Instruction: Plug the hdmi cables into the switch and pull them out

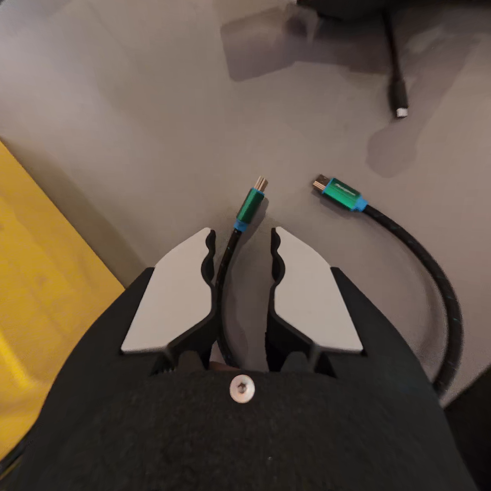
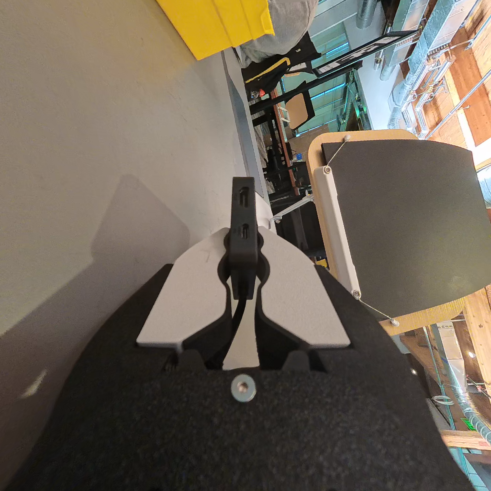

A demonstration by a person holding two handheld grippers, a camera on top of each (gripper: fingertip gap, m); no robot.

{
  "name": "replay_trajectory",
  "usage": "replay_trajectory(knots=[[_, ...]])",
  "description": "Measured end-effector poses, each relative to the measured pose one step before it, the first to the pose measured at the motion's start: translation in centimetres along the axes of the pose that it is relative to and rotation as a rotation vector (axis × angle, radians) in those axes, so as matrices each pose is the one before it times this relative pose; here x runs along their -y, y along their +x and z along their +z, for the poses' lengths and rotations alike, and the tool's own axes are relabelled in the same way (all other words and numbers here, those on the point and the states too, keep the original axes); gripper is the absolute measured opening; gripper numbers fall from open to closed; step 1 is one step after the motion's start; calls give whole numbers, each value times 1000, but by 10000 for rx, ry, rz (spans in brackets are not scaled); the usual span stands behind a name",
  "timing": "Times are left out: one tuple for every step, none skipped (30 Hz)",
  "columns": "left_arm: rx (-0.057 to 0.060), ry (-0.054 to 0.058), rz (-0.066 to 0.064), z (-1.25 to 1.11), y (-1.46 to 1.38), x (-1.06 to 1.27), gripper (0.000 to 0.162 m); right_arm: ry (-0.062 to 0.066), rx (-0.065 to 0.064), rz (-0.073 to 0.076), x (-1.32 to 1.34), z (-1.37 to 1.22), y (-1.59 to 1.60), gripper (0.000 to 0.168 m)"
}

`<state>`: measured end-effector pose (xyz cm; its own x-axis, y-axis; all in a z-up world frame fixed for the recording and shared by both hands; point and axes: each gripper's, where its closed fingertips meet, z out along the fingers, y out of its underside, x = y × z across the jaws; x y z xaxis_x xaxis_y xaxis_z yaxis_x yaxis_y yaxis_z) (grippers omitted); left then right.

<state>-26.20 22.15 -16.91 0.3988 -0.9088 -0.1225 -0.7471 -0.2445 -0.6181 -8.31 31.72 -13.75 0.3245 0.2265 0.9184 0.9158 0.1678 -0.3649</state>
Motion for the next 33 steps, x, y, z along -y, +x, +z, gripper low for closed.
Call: replay_trajectory(knots=[[70,-321,162,788,-125,-208,41,-3,13,25,-27,7,-2,14],[114,-246,111,698,-149,-165,41,-8,0,14,-19,10,7,14],[30,-165,86,563,19,-143,39,11,0,6,19,-3,2,14],[-61,-46,89,366,169,-41,27,12,7,-1,23,3,-24,14],[3,28,105,128,56,111,15,2,6,-10,18,8,-16,14],[283,-43,148,-107,-349,118,15,3,2,-9,8,16,-6,14],[706,105,240,-500,-891,447,14,11,3,1,18,21,-15,14],[1067,422,274,-1020,-1416,967,13,4,14,6,1,32,-16,14],[1115,490,233,-1346,-1689,1216,12,-9,-4,-11,-6,30,-5,14],[963,458,244,-1438,-1658,1330,11,-8,0,-7,-10,27,0,14],[1044,548,207,-1521,-1843,1524,11,-3,7,4,-6,7,-10,14],[1082,545,233,-1458,-1931,1562,11,-2,-14,-2,7,1,16,14],[915,412,407,-1236,-1624,1397,11,9,-9,5,17,-5,15,14],[857,324,555,-1046,-1380,1181,11,3,0,5,6,10,8,14],[792,299,635,-912,-1071,969,11,-5,-1,-3,-5,19,-4,14],[520,165,673,-695,-386,592,11,-4,1,-7,-9,-1,-6,14],[334,-15,634,-527,274,219,11,3,6,-5,11,-4,-19,14],[272,3,579,-550,825,164,10,2,-8,-6,2,-16,1,14],[203,101,611,-628,1384,283,10,5,0,5,13,-17,1,14],[275,133,771,-740,1602,394,10,-3,8,7,-4,-2,-15,14],[412,159,975,-816,1511,522,10,-9,-4,-5,-14,3,11,14],[345,169,961,-825,1303,616,11,-2,2,0,-4,-9,-14,14],[35,160,529,-778,1096,633,11,-6,0,2,-6,-14,-3,14],[-215,166,-91,-749,726,573,12,0,-5,1,7,-21,10,14],[-406,165,-449,-746,535,491,12,12,0,6,15,-24,1,14],[-449,81,-443,-745,493,336,13,-1,-3,2,-5,-14,13,14],[-389,20,-285,-709,501,182,14,-5,-5,-5,-5,-13,7,14],[-397,-8,-215,-657,613,79,15,2,9,1,-1,3,-21,14],[-498,-65,-284,-600,801,9,16,2,5,-4,21,6,-10,14],[-616,-83,-413,-544,997,20,16,6,2,-12,10,10,-16,14],[-765,-28,-504,-501,1282,146,16,2,17,-14,20,31,-36,14],[-867,-1,-539,-372,1544,243,16,-6,18,-25,1,28,-47,14],[-874,-36,-508,-145,1676,222,17,-7,-2,-35,9,12,-31,14]])
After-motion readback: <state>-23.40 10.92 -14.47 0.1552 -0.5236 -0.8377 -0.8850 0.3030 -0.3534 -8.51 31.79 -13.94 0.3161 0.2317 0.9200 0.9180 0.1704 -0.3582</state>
